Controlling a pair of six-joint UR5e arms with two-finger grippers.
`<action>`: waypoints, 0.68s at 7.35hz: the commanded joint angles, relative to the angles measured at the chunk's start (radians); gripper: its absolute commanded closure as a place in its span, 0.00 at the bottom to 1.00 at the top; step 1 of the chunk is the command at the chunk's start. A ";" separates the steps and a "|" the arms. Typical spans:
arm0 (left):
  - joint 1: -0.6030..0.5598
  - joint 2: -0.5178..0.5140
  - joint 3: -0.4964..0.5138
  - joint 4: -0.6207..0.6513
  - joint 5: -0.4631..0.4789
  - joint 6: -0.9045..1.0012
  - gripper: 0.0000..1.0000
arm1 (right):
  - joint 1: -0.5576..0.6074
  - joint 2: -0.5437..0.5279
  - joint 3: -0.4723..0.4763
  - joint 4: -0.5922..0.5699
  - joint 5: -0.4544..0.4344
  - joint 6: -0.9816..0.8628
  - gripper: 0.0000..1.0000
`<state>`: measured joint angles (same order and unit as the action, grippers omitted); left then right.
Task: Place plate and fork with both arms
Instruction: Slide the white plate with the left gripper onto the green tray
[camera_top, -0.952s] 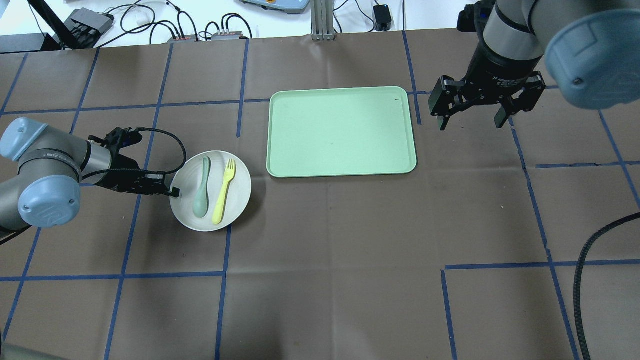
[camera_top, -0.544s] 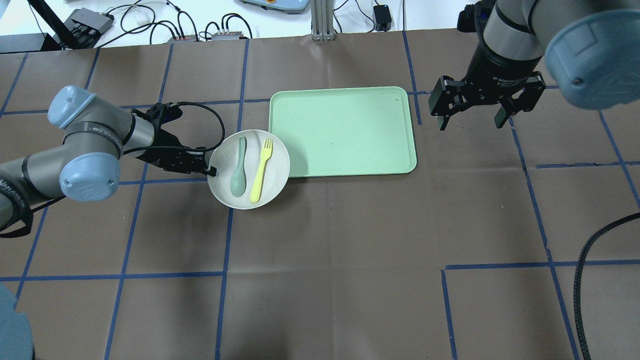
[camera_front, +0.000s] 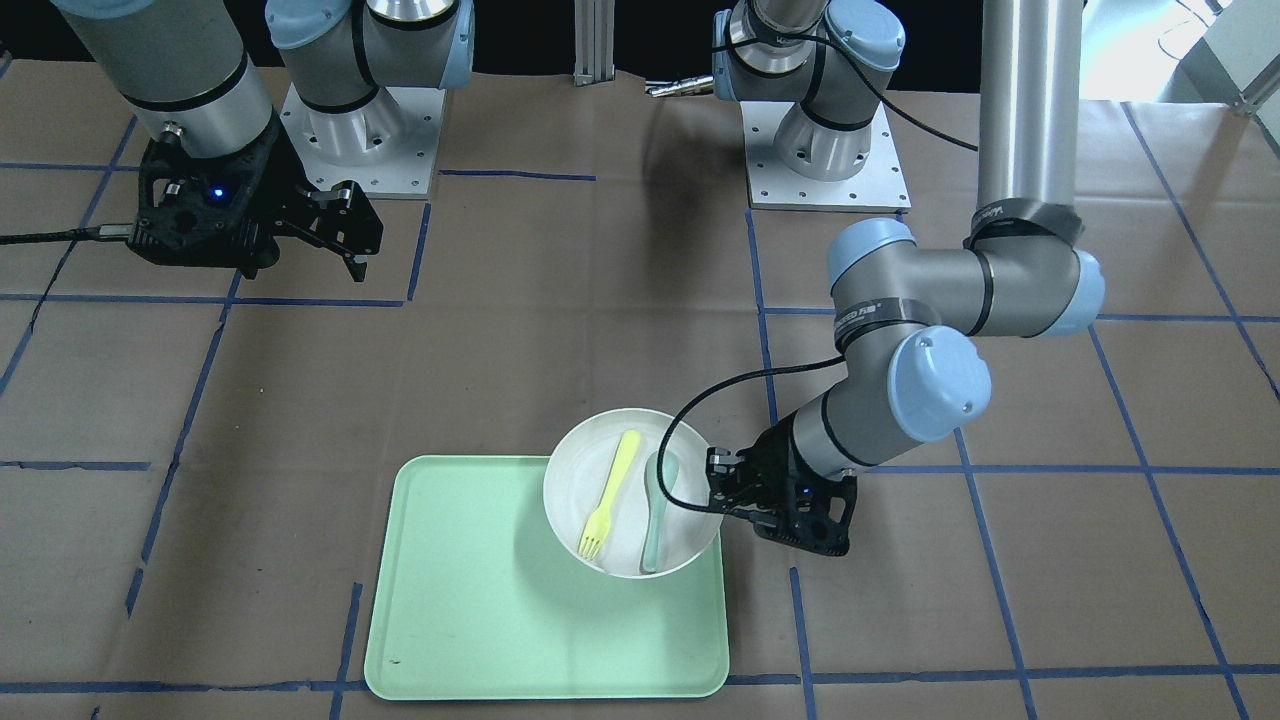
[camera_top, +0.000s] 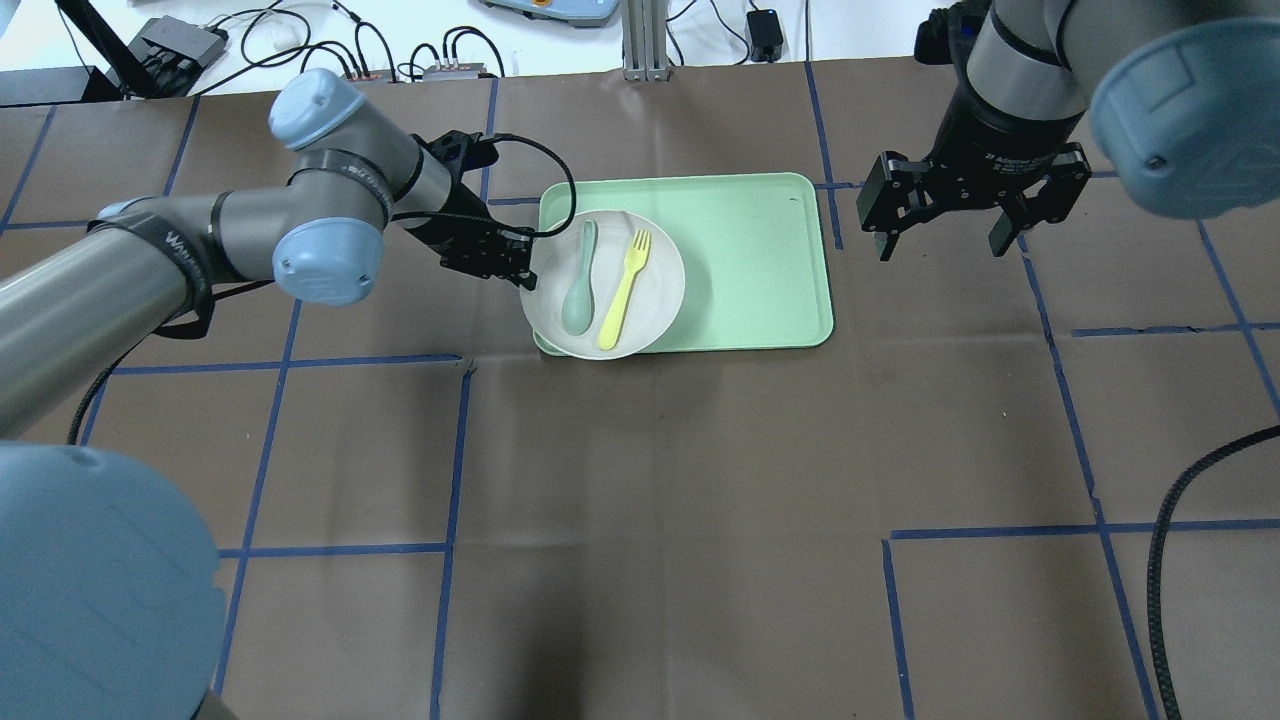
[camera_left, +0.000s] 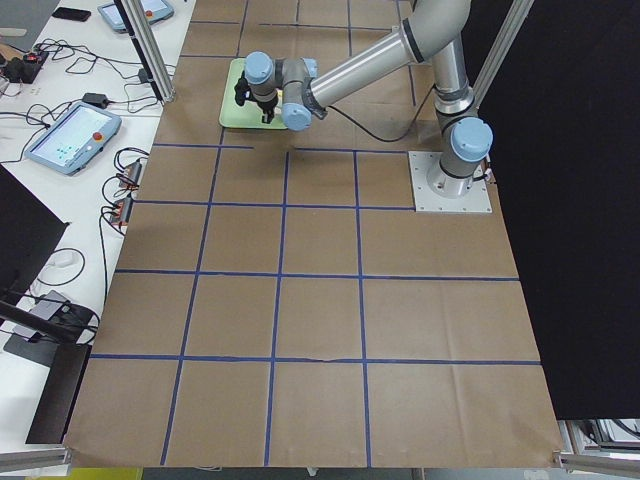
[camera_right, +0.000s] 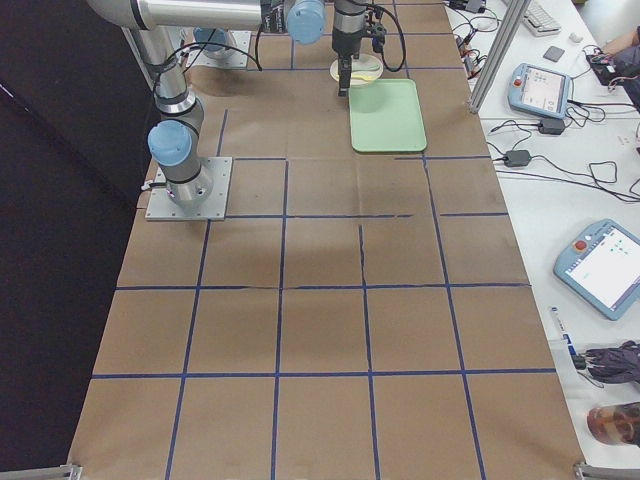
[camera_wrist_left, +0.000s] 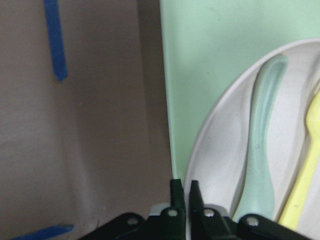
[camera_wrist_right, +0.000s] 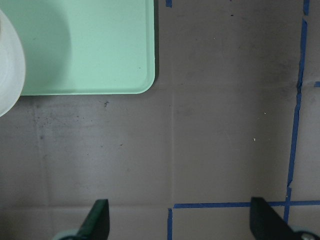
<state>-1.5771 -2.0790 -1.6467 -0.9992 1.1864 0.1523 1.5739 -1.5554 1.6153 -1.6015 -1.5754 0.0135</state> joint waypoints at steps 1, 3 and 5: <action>-0.069 -0.130 0.181 -0.058 0.019 -0.087 1.00 | 0.000 0.000 0.000 0.000 0.000 0.000 0.00; -0.098 -0.167 0.217 -0.056 0.024 -0.115 1.00 | 0.000 0.000 0.000 0.000 0.000 0.000 0.00; -0.095 -0.208 0.249 -0.042 0.024 -0.117 0.96 | 0.000 0.000 0.000 0.000 0.000 -0.001 0.00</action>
<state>-1.6710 -2.2590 -1.4228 -1.0492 1.2085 0.0389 1.5739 -1.5554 1.6153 -1.6015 -1.5754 0.0135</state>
